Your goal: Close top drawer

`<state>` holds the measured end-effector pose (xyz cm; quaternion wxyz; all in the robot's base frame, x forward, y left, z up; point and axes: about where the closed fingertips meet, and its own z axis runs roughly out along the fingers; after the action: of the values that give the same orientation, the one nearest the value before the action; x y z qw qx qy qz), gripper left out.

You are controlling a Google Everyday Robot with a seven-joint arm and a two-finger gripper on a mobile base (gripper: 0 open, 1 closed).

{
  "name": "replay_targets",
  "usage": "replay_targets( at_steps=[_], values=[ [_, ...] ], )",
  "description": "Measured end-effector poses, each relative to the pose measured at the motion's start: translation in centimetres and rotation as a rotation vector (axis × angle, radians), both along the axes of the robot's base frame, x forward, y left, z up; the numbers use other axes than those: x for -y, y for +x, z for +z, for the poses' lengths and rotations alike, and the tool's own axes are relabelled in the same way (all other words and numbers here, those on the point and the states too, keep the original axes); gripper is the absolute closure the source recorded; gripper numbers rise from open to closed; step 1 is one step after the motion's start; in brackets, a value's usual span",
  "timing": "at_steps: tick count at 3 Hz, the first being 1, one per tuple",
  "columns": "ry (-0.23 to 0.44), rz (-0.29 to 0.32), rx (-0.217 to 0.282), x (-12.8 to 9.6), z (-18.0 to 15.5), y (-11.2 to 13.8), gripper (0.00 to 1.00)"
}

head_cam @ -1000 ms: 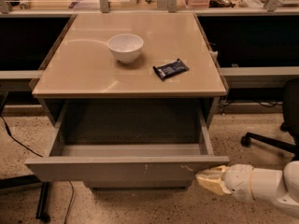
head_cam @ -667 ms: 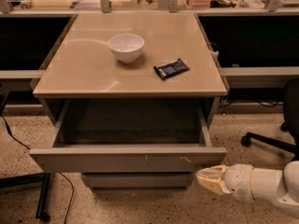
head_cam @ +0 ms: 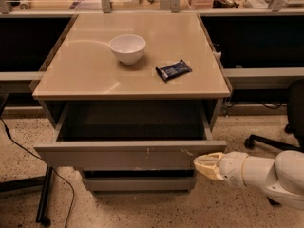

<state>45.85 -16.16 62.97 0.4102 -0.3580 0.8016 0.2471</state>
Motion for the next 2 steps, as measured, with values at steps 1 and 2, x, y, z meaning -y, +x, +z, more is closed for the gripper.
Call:
replay_targets(
  at_steps=[1,2],
  values=[
    [-0.055,-0.029,0.043,-0.5,0.4,2.6,1.0],
    [-0.094,-0.055,0.061,-0.4,0.3,3.7,1.0]
  ],
)
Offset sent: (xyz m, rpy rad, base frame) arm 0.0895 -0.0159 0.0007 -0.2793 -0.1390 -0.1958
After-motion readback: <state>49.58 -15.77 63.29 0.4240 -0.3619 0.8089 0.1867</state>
